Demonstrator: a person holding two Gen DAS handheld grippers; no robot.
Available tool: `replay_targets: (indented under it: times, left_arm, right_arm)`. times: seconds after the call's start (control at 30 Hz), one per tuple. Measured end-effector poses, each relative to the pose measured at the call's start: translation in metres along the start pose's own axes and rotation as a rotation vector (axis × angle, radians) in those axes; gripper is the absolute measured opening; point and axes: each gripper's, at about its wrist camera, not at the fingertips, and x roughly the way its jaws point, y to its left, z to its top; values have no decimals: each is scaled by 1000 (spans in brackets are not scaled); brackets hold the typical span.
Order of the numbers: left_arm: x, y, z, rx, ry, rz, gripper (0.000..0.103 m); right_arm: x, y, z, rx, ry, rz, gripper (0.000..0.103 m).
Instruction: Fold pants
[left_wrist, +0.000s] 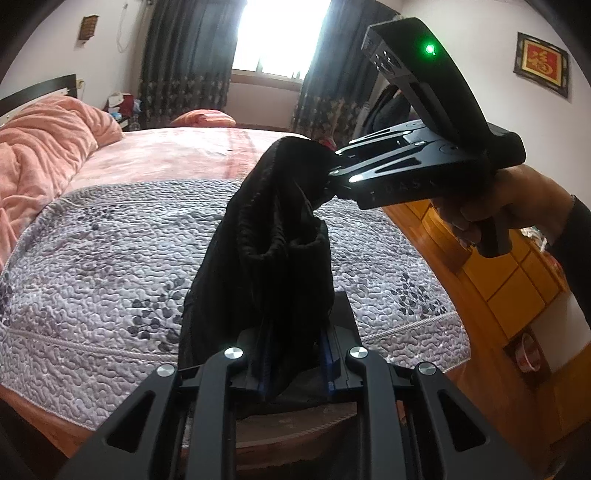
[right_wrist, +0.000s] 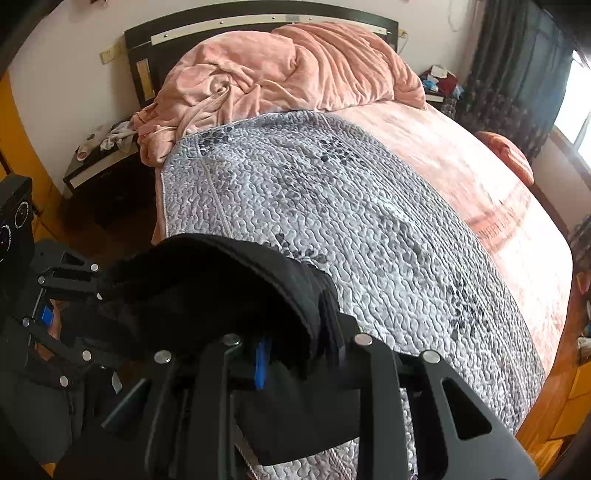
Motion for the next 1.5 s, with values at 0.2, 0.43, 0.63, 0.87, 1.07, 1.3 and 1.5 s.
replay_targets:
  times: [0.2,0.43,0.63,0.87,1.07,1.3,1.5]
  left_arm:
    - [17,-17,-1,31,24,-15,21]
    - [37,-34,-3,65,55,-36,21]
    - [54,-48,-6,96,84,-52,21]
    - [80,-64,-13,123,130,-72,21]
    - [102,-77,-21,155,172,-77,21]
    - [128,-89,-32,197,219,-79,21]
    - [153,-98,-41,224,269,-81,21]
  right_arm:
    - [1,-13,-22,37,-5,-4,23]
    - [4,-27,-44,70,2,-10,23]
    - [8,-40,-66,102,11,-15,23]
    - [15,-54,-94,145,23,-16,23]
    - [24,-65,-118,168,38,-21,23]
    - [38,-79,-148,210,44,-11,23]
    - [53,-89,-169,240,53,-1,23]
